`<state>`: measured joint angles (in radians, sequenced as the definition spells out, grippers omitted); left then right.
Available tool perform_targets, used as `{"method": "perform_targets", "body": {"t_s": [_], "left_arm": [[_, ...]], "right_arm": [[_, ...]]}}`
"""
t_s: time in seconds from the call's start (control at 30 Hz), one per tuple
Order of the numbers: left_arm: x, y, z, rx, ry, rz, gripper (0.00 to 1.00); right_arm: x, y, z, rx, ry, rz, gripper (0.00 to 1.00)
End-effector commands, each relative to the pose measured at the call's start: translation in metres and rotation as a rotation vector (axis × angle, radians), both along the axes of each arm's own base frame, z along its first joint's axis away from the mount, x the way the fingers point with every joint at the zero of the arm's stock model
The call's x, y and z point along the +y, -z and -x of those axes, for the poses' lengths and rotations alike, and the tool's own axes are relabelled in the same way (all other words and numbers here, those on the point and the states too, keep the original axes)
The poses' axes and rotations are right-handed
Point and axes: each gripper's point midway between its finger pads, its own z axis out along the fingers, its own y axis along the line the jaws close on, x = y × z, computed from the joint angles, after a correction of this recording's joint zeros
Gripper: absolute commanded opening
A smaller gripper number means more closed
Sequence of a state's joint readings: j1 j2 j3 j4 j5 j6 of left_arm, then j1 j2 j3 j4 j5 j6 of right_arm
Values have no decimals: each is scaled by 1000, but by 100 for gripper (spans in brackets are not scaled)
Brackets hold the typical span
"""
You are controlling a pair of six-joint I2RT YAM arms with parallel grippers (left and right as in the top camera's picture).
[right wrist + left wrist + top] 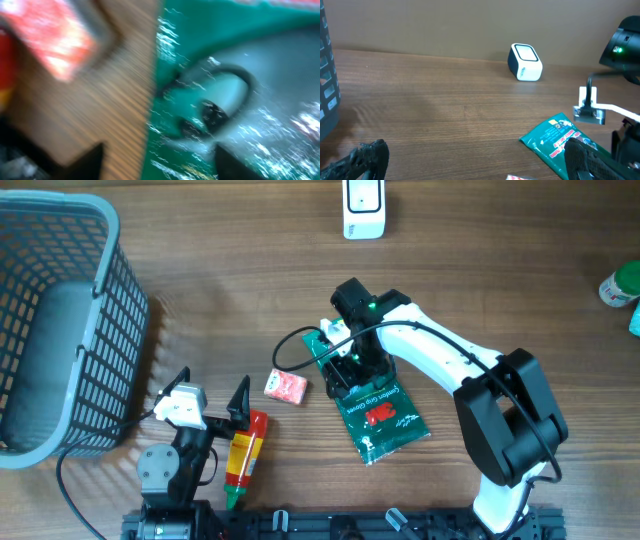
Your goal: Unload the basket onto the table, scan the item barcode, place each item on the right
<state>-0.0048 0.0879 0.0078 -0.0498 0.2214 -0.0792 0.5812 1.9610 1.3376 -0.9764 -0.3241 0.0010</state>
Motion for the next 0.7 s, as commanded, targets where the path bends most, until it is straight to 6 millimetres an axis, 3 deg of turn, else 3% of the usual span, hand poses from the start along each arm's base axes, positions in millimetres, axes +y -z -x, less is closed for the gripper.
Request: {"method": "perform_targets", "body": {"t_s": [0.0,0.2,0.4,0.6,0.67], "left_arm": [[1,2,0,3,-3,-21,100],[1,2,0,2,-3,-21,100],[1,2,0,3,-3,-21,100],[1,2,0,2,-3,-21,100],[1,2,0,3,-3,-21,100]], "right_arm": [[-18,0,-13,-96,44,115,100],[-19,30,4,-153,11,198,100],[-30,43,-2,-326,89,367,100],[-42,65,20,-283,76,375,100],[-44,71,26,-260,71,376,94]]}}
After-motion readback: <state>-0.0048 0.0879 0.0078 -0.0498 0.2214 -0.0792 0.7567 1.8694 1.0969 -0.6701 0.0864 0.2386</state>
